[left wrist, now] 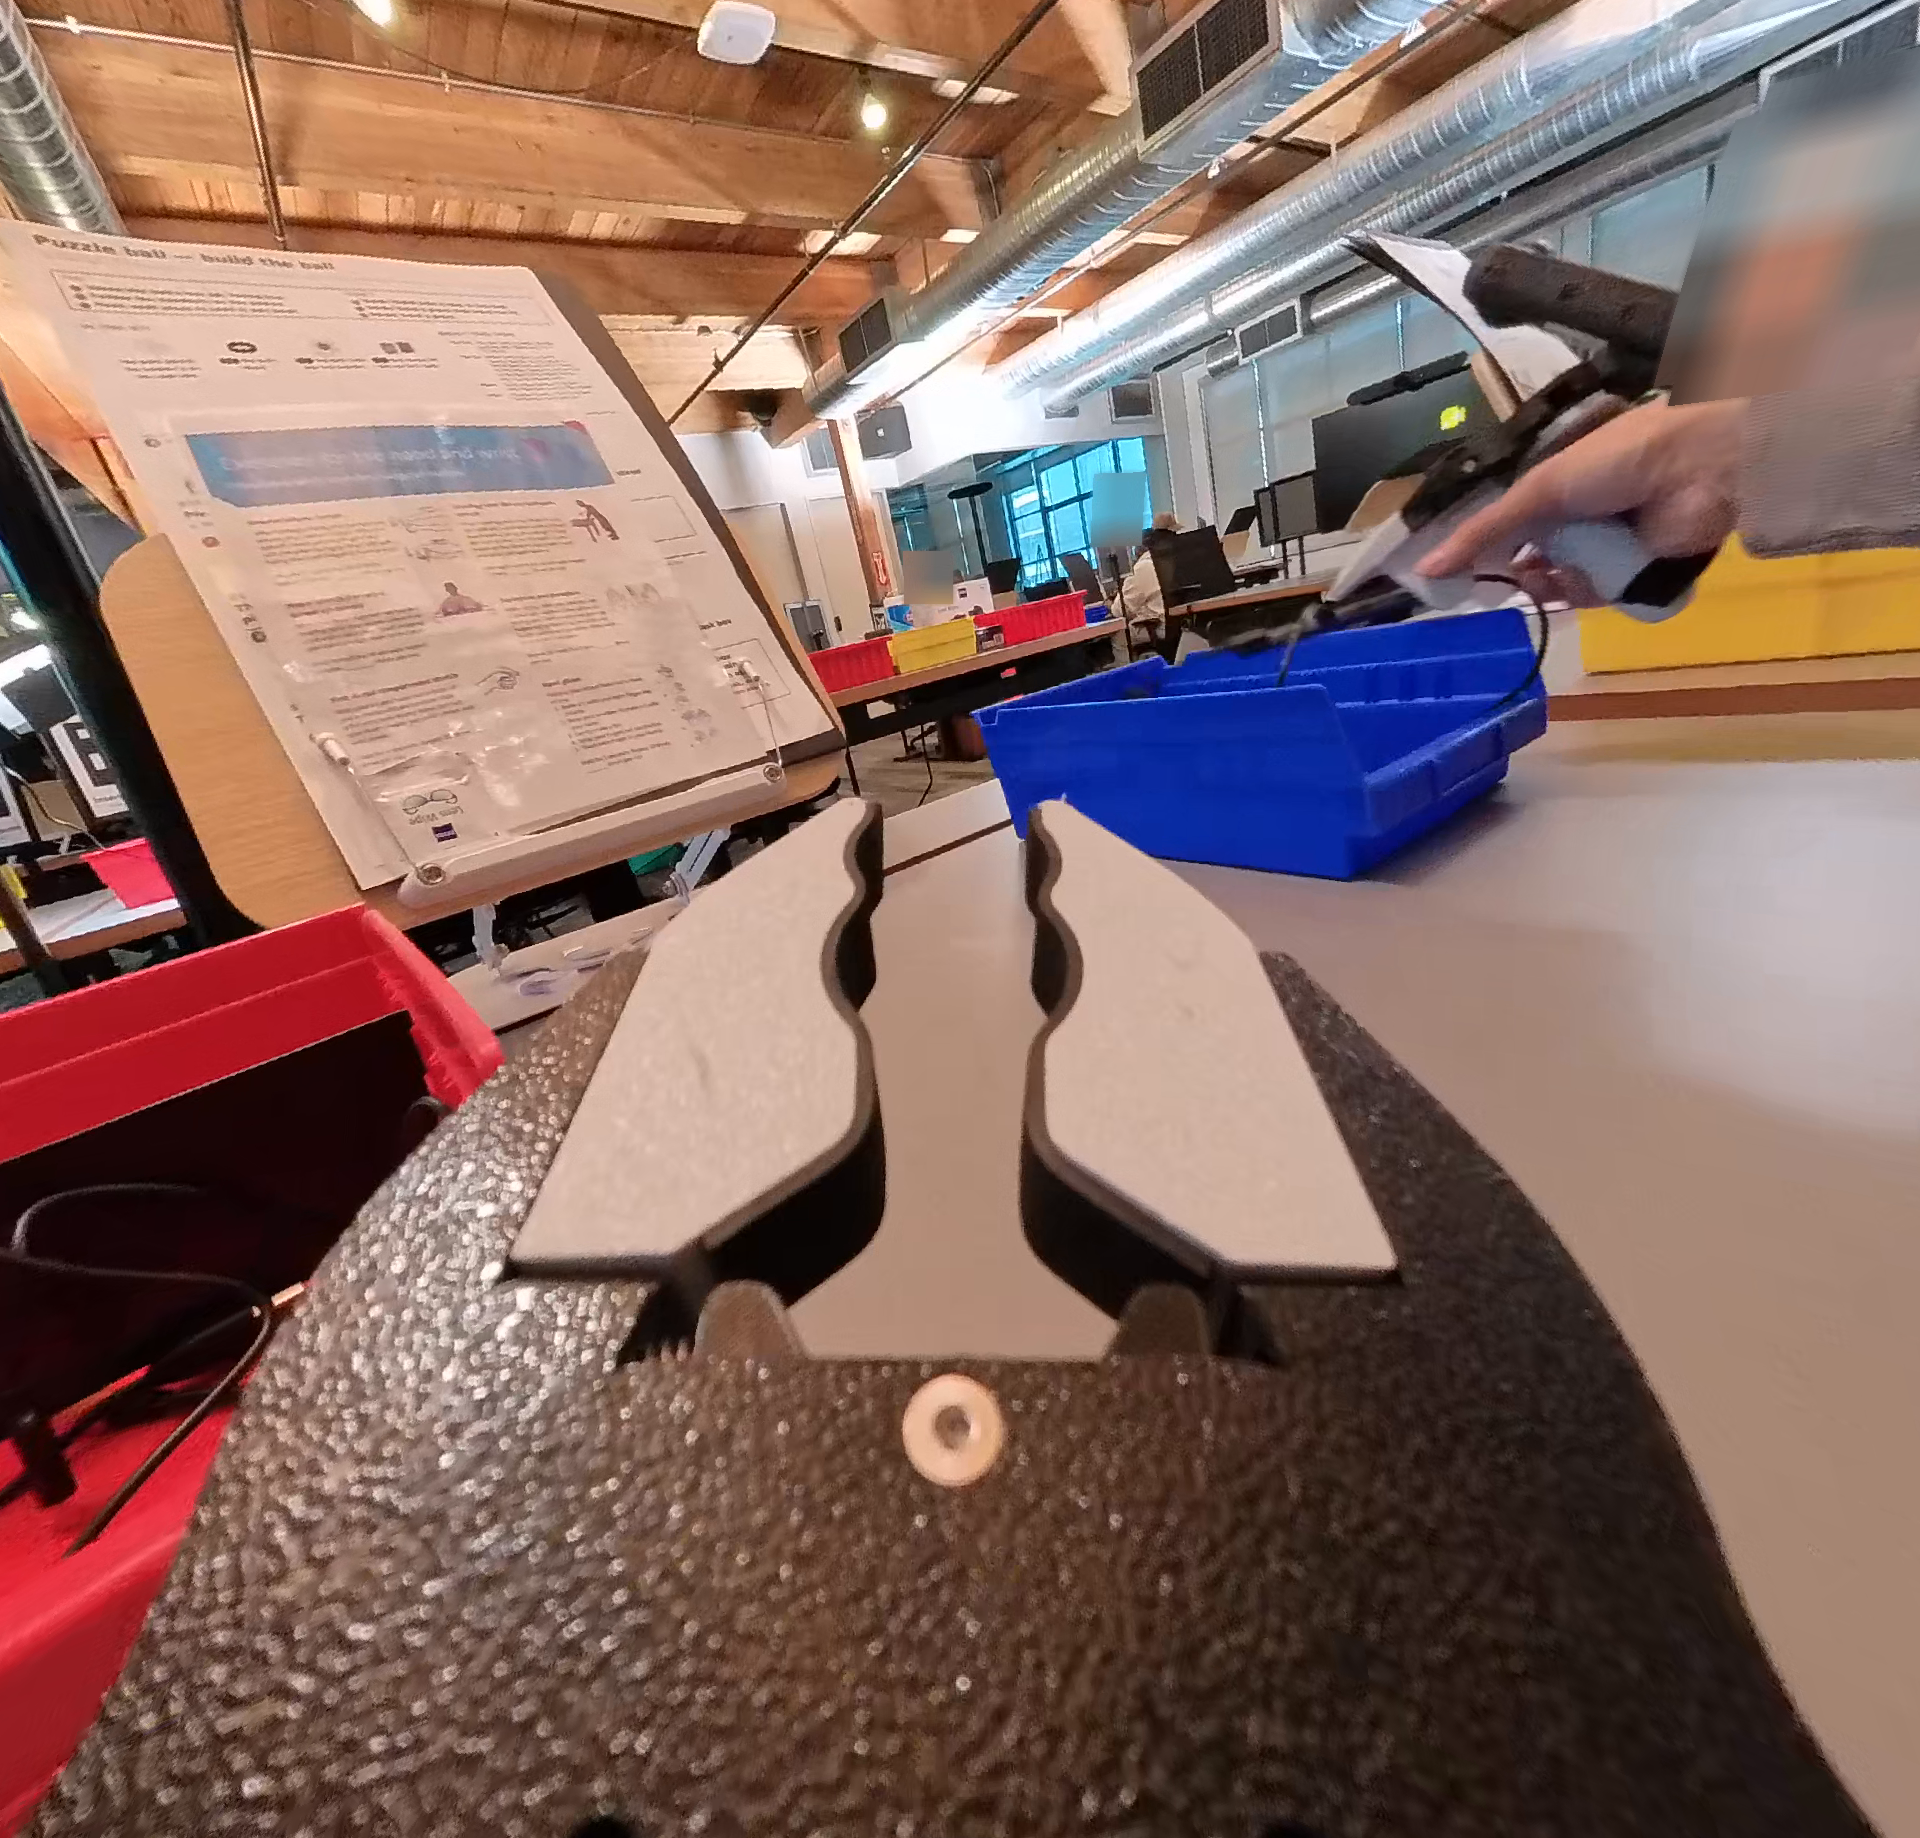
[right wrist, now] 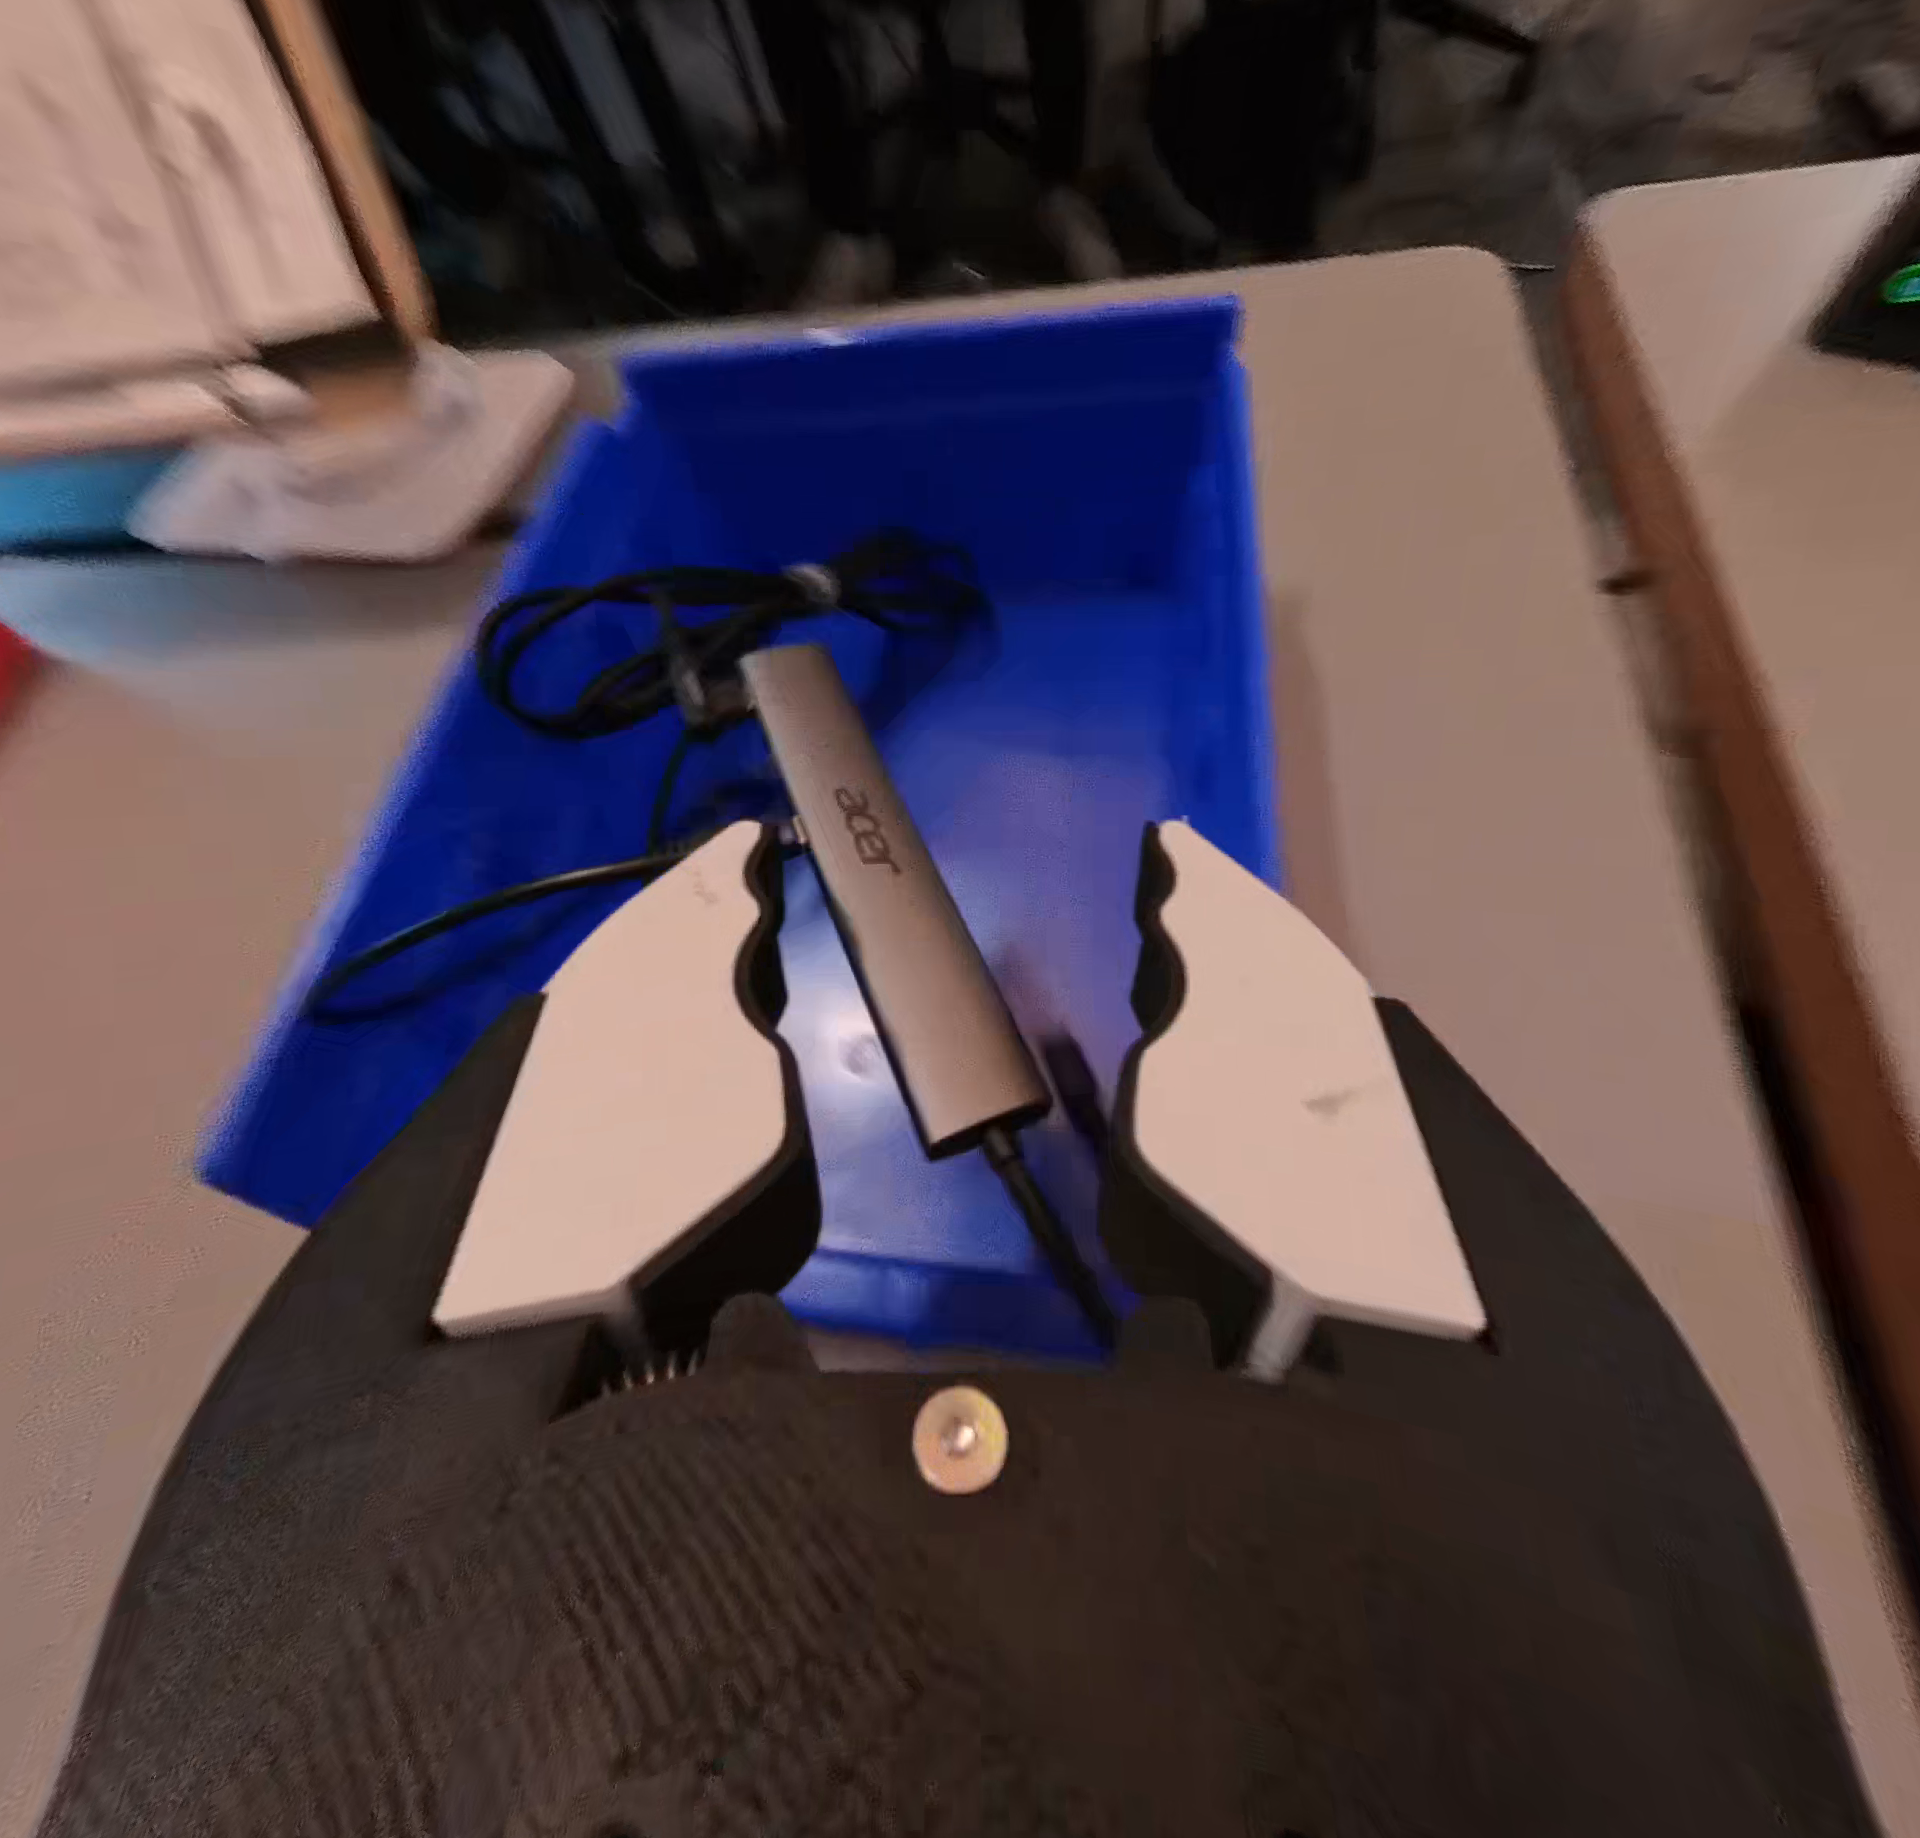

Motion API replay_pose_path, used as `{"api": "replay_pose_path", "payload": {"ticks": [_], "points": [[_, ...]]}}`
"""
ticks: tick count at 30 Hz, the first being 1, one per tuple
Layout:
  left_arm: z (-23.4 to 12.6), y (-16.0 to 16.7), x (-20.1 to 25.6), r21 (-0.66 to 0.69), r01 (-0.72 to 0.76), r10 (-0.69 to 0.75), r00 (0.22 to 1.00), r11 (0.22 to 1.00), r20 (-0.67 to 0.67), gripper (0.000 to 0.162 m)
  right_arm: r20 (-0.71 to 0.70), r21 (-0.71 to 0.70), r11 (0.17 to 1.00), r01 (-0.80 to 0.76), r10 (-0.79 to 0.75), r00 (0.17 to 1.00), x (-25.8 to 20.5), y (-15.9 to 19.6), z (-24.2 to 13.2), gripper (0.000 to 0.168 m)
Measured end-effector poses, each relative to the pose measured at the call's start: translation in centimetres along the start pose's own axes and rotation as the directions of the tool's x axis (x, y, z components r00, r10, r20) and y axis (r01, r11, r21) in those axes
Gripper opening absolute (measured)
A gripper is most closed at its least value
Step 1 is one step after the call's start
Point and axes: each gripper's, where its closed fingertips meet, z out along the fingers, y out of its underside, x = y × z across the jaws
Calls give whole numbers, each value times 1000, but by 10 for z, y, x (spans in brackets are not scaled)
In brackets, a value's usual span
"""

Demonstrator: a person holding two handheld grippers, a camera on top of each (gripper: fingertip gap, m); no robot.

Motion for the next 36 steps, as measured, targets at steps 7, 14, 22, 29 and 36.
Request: {"api": "replay_pose_path", "payload": {"ticks": [7,14,22,29,36], "points": [[0,0,1,0,-17,17,1000,1000,3,24,-121,40,978,204,-198,973,7,15,-59,53],[1,1,2,-9,-33,33,999,999,15,23,-159,-71,911,405,-411,897,22,43,-57,19],[3,3,0,-27,-43,44,998,999,35,23,-334,72,867,494,-446,831,28,-17,-17,7],[0,-1,-4,0,-28,27,998,1000,64,23,-313,-287,879,381,-462,830,51,2,39,22],[-7,-6,-33,-105,52,-38,990,993,133,24,-120,-193,914,358,-384,916,1,4,5,79]]}}
